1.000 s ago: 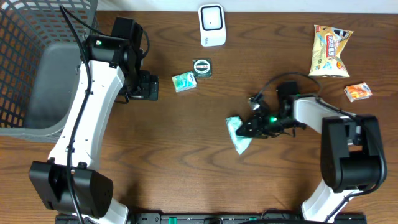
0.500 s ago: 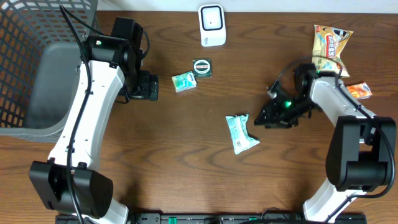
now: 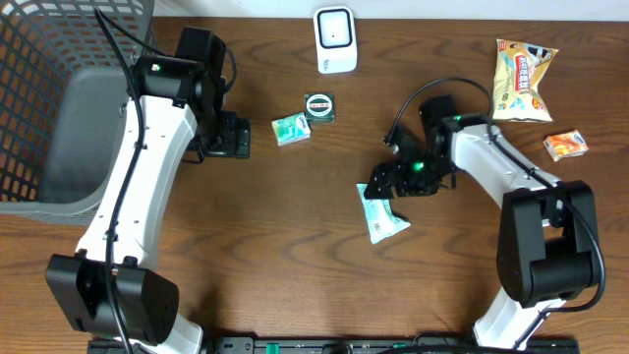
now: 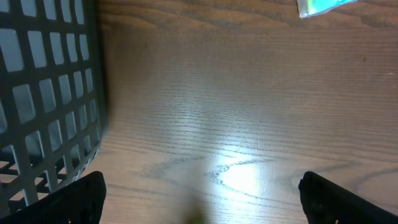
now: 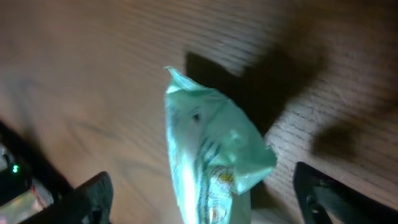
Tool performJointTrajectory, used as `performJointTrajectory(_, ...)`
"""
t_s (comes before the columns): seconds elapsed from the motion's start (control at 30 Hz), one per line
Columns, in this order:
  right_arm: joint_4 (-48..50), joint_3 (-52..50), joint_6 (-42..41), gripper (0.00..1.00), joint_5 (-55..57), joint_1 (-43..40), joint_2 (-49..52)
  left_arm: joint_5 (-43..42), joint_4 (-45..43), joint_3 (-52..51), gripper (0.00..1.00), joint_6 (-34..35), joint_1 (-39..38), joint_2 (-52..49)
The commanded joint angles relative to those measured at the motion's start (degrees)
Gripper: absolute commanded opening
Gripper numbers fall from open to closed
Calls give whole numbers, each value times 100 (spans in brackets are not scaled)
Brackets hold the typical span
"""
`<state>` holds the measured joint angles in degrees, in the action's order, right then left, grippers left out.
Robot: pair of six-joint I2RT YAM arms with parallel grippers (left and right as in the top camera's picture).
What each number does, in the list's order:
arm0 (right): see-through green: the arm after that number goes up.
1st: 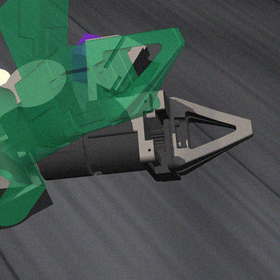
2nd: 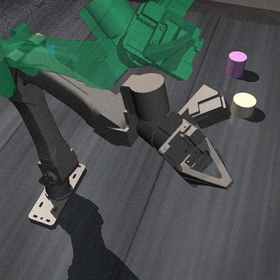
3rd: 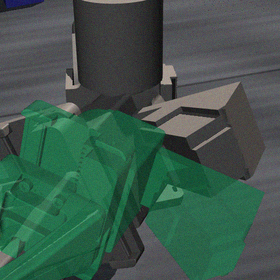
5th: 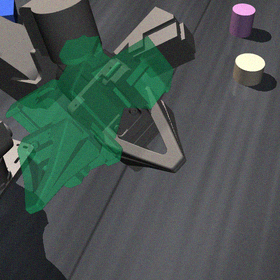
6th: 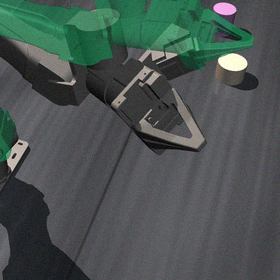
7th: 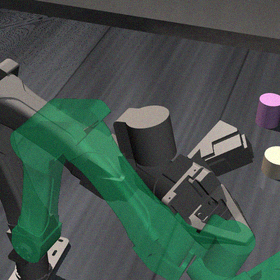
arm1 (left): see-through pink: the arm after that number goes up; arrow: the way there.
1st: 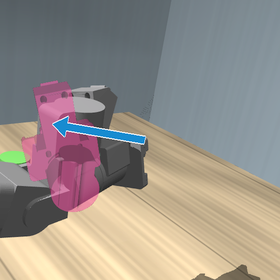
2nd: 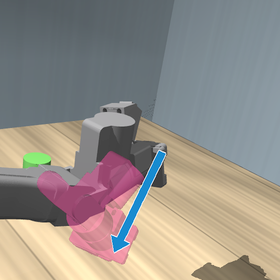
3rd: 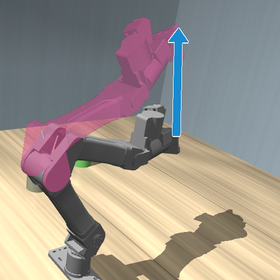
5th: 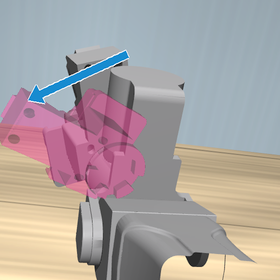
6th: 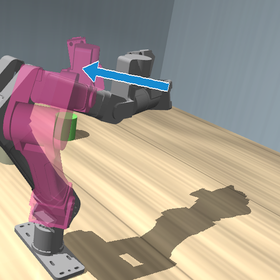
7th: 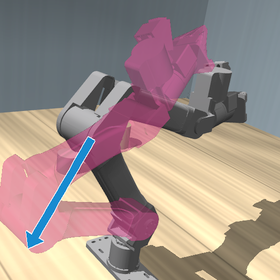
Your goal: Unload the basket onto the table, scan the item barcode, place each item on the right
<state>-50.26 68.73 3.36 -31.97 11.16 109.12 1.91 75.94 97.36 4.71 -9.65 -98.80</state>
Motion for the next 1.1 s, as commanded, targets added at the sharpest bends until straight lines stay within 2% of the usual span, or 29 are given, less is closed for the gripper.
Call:
performJointTrajectory(0.0, 223, -315, -400, 78, 144, 31, -13, 92, 2, -17, 98, 52, 20, -15)
performJointTrajectory(0.13, 396, -586, -404, 78, 155, 35, -15, 92, 2, -17, 98, 52, 20, -15)
performJointTrajectory(0.17, 398, -623, -417, 74, 164, 35, -15, 92, 2, -17, 98, 52, 20, -15)
performJointTrajectory(0.23, 402, -682, -420, 56, 166, 35, -13, 92, 2, -17, 98, 52, 20, -15)
performJointTrajectory(0.4, 358, -693, -466, 45, 140, 55, -15, 92, 2, -17, 98, 52, 20, -15)
performJointTrajectory(0.43, 361, -693, -466, 40, 140, 57, -15, 92, 2, -17, 97, 52, 20, -15)
performJointTrajectory(0.57, 376, -662, -459, 1, -81, 42, -15, 92, 2, -17, 98, 52, 20, -15)
performJointTrajectory(0.67, 299, -538, -424, 1, -457, -35, -15, 92, 2, -17, 98, 52, 20, -15)
performJointTrajectory(0.8, 170, -267, 192, 1, -1829, -216, -15, 92, 2, -17, 98, 52, 20, -15)
performJointTrajectory(1.07, 57, 170, 669, 1, -3713, -402, -15, 92, 2, -17, 98, 52, 20, -15)
